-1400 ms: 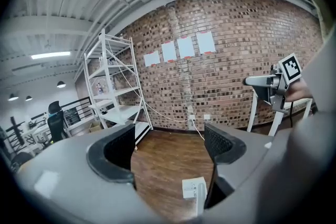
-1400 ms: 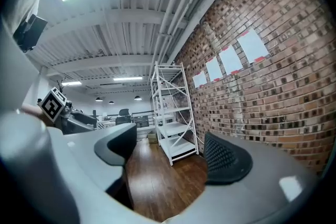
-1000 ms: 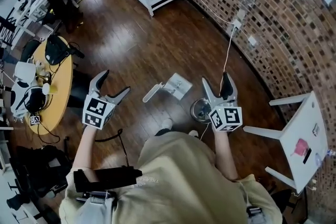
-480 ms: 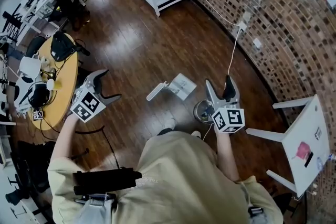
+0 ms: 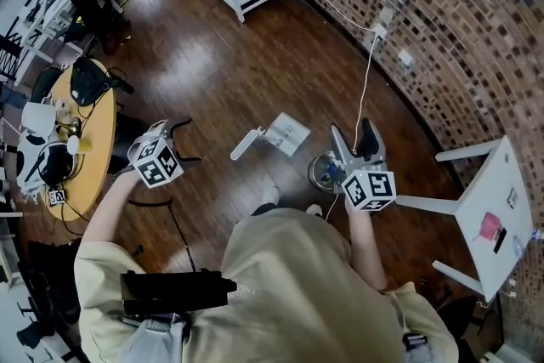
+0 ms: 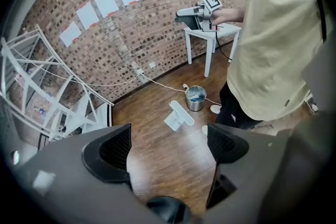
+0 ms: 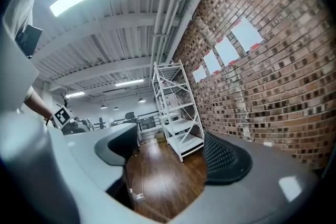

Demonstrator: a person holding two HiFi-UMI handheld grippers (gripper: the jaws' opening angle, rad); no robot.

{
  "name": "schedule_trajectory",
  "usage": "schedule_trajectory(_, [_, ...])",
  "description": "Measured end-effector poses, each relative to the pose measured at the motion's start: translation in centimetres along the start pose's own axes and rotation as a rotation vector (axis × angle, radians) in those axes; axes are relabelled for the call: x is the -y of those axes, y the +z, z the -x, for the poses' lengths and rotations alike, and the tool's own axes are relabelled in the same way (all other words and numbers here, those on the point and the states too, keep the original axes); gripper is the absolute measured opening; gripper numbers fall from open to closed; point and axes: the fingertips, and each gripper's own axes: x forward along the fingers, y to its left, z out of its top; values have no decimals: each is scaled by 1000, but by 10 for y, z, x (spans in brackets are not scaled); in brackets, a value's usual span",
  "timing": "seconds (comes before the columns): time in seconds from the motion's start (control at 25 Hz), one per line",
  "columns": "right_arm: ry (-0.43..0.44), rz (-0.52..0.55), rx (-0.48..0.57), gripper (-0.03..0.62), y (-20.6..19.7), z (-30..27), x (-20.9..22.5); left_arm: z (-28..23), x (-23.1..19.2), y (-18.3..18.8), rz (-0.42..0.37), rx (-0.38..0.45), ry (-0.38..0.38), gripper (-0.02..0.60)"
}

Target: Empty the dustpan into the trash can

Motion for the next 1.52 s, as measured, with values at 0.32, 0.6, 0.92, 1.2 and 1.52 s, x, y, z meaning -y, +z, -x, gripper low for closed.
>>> schedule_trajectory(0.32, [-58, -1, -20, 383, -6, 12, 12, -68, 20, 6, 73, 48, -104, 445])
schedule_trajectory(0.6, [-108, -29, -27, 383, -10, 23, 25, -119, 35, 7, 112, 49, -164, 443])
schedule_trajectory(0.92, [-153, -29, -47, 383, -17, 31, 30, -164, 34, 6, 293, 50, -171, 445])
schedule_trajectory(1.2, [-183, -27, -63, 383, -22, 38, 33, -199, 32, 7, 506, 42, -126, 445])
schedule_trajectory(1.52, [-188, -53, -70, 383, -24, 42, 26, -238, 34, 13, 665, 70, -42, 445])
